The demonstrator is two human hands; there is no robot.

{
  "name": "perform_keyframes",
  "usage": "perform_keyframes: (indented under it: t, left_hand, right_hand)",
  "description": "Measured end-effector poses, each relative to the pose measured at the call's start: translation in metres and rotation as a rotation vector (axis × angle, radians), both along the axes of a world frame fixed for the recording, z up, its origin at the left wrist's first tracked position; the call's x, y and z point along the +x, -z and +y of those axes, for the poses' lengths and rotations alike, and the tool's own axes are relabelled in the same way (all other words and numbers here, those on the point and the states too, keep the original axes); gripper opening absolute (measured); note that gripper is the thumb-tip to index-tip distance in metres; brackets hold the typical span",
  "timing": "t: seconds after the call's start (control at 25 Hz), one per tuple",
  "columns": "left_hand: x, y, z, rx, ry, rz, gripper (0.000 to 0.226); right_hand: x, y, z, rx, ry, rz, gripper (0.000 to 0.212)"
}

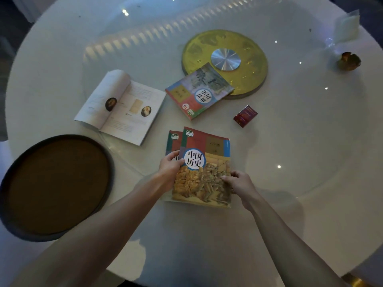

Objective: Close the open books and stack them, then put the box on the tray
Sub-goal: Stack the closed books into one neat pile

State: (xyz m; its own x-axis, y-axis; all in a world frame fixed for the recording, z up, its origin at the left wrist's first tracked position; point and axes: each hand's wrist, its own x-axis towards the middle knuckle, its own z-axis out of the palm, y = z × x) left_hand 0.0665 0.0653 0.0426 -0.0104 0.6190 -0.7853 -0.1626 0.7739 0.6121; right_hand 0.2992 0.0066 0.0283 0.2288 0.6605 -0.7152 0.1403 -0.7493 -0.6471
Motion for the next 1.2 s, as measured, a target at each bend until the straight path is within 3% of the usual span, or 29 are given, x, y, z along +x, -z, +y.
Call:
perform_keyframes:
  t: [0.28,0.56,0.76,1.04,1.2]
  left_hand:
    - [-0.030,0.015,-0.001,0.154,0.134,0.273,0.049]
    - [-0.043,0.020,0.000,0.293,0.435,0.606,0.046]
    - [-0.044,0.024,-0.002,0.271,0.585,0.763,0.050]
    - [-0.049,0.031,0.004,0.290,0.610,0.738,0.040]
    - [-0.056,0.027,0.024,0.235,0.568,0.675,0.038]
  right_hand:
    - [-0.043,0.014,0.018,0.036,-0.082,-0.136,0.006]
    - [-0.060,0.021,0.017,0.080,-0.211,-0.393,0.009]
    - [-0.061,0.022,0.017,0.092,-0.309,-0.542,0.015]
    - [-0.068,0.026,0.022,0.039,-0.277,-0.576,0.017]
    - [-0.064,0.022,0.035,0.009,-0.232,-0.520,0.030]
